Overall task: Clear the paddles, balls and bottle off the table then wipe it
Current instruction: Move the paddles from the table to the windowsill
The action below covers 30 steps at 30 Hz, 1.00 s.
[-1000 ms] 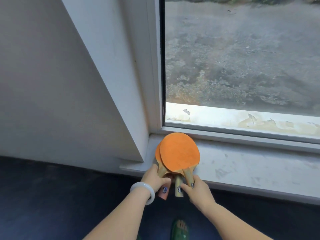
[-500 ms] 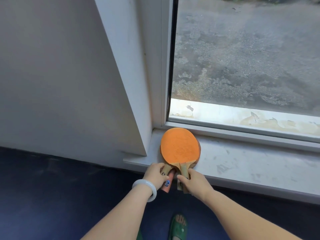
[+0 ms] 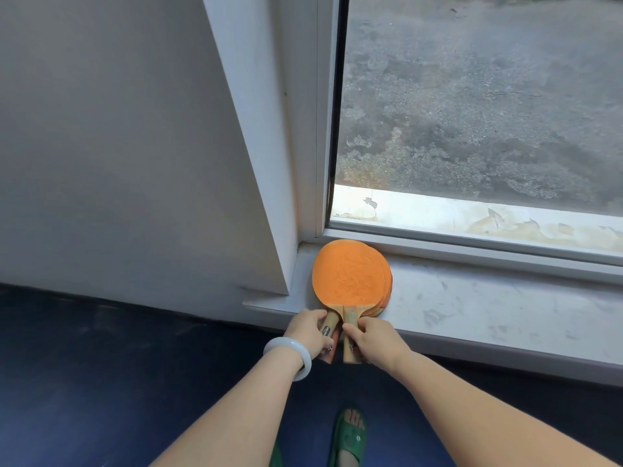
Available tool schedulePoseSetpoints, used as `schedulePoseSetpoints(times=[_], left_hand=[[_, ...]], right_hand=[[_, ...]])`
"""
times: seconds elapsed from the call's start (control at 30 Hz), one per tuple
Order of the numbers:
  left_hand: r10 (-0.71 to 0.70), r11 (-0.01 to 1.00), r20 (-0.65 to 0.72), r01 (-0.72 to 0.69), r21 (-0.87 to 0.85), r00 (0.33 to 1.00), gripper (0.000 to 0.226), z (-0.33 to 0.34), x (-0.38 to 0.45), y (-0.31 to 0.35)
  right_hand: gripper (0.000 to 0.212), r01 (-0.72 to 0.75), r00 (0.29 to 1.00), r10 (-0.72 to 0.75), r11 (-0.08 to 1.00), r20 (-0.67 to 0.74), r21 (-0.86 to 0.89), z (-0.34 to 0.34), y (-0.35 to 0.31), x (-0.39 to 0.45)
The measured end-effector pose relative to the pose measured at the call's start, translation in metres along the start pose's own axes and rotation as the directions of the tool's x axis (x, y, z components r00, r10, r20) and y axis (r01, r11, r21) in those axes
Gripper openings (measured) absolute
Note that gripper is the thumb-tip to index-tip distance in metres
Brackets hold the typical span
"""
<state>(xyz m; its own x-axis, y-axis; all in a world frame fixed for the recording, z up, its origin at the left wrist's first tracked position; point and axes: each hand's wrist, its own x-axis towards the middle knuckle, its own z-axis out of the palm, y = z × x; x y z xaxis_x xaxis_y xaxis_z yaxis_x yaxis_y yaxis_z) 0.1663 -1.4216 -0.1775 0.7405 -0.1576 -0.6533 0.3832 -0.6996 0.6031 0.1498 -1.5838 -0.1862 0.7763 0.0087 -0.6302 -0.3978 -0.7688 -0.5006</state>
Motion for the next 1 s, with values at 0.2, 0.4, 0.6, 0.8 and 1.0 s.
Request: schedulePoseSetpoints(times=[0.2, 0.4, 0.6, 0.8, 1.0], left_hand=[[0.005, 0.998, -0.012, -0.005, 0.063, 1.0, 0.062, -0.0012, -0.0003, -0.0011], [0.005, 0.999, -0.004, -0.005, 0.046, 1.0, 0.062, -0.0015, 0.0002, -0.0021], [-0.004, 1.0, -0.018, 0.003, -0.004, 1.0, 0.064, 0.0014, -0.0016, -0.0039], [-0.008, 1.0, -0.001, 0.008, -0.005, 1.0, 0.065, -0.0011, -0.0003, -0.0034], [0.011, 1.0, -0.011, -0.011, 0.013, 1.0, 0.064, -0.0003, 0.0014, -0.005]], right_hand=[[0.031, -0.013, 0.999, 0.015, 0.998, -0.039, 0.062, 0.0001, 0.0086, -0.0031], [0.031, -0.021, 0.998, 0.024, 0.997, -0.049, 0.079, 0.0002, 0.0078, -0.0056], [0.03, -0.044, 0.995, 0.051, 0.996, -0.087, 0.081, 0.0026, 0.0107, -0.0076], [0.032, -0.059, 0.995, 0.065, 0.995, -0.071, 0.086, 0.0019, 0.0103, -0.0063], [0.031, -0.062, 0.995, 0.067, 0.996, -0.069, 0.065, 0.0009, 0.0104, -0.0073]])
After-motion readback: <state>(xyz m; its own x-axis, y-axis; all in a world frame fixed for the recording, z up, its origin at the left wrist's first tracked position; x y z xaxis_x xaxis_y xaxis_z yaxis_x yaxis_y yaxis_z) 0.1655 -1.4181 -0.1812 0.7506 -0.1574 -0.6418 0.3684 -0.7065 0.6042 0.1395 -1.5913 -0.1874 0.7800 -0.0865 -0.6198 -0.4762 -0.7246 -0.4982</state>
